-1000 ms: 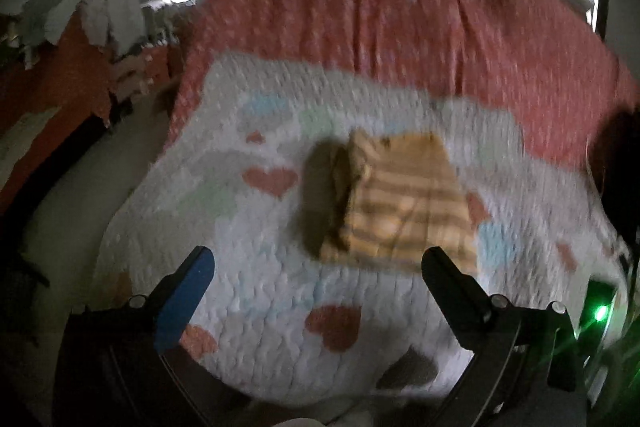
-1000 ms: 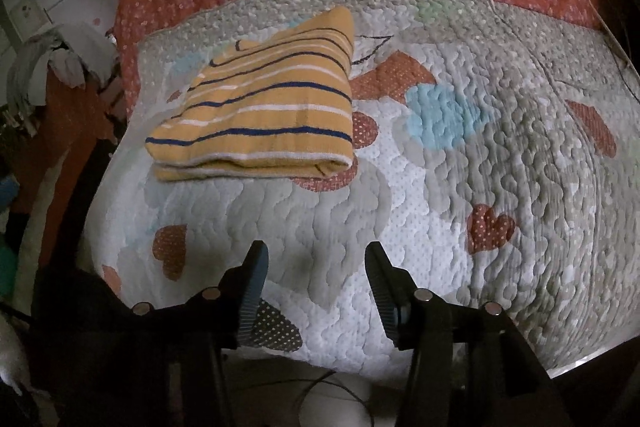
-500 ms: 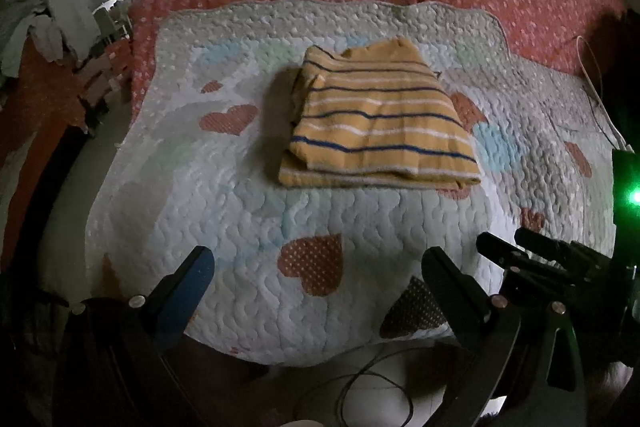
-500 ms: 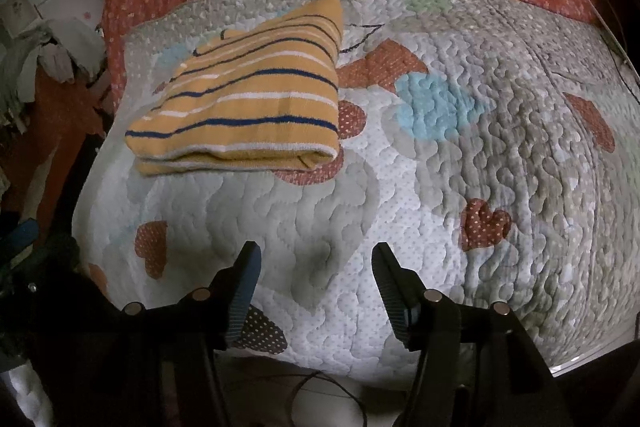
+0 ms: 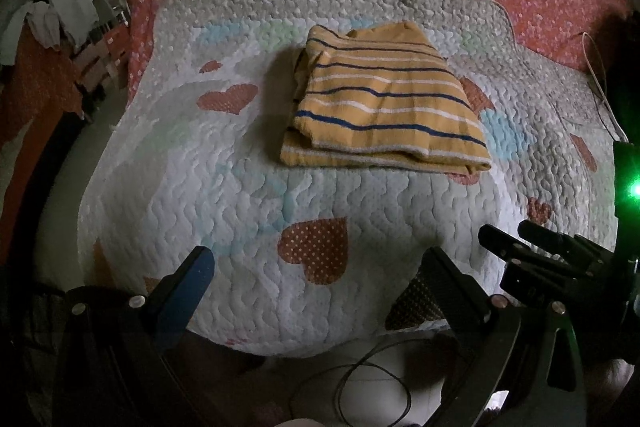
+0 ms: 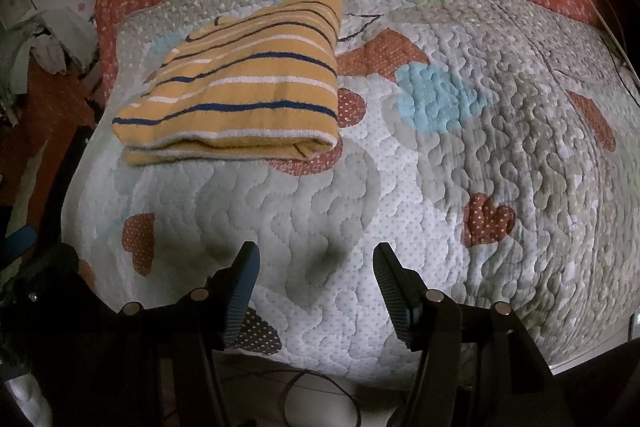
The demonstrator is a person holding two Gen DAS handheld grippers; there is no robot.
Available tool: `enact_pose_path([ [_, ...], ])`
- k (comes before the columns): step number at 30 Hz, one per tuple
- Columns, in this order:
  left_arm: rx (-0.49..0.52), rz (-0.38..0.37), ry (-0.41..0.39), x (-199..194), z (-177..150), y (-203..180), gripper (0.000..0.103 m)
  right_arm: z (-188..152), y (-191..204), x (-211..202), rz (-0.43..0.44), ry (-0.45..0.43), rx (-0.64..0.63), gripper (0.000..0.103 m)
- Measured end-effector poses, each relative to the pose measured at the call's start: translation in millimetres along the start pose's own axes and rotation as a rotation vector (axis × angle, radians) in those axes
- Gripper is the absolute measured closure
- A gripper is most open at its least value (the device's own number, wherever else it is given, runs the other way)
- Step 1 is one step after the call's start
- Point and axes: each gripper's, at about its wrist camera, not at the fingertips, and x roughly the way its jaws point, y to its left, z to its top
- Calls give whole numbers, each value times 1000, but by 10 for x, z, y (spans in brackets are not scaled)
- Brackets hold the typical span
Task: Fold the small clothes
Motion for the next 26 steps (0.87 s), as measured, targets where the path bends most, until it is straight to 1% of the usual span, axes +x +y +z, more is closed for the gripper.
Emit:
enact_pose_path([
  [10,-6,-31,49,123,-38,11,0,12,-18,15,-8,-2,-3,38],
  [13,-9,-33,65,169,-62,15,0,14,0,12,-17,-6,-17,38],
  [17,-26,-54,94,236,-85,44,0,18,49,11,-26,-12,-43,37],
  [26,-67,-47,138,347,-137,126,0,15,173,59,-45,-9,-88,35],
])
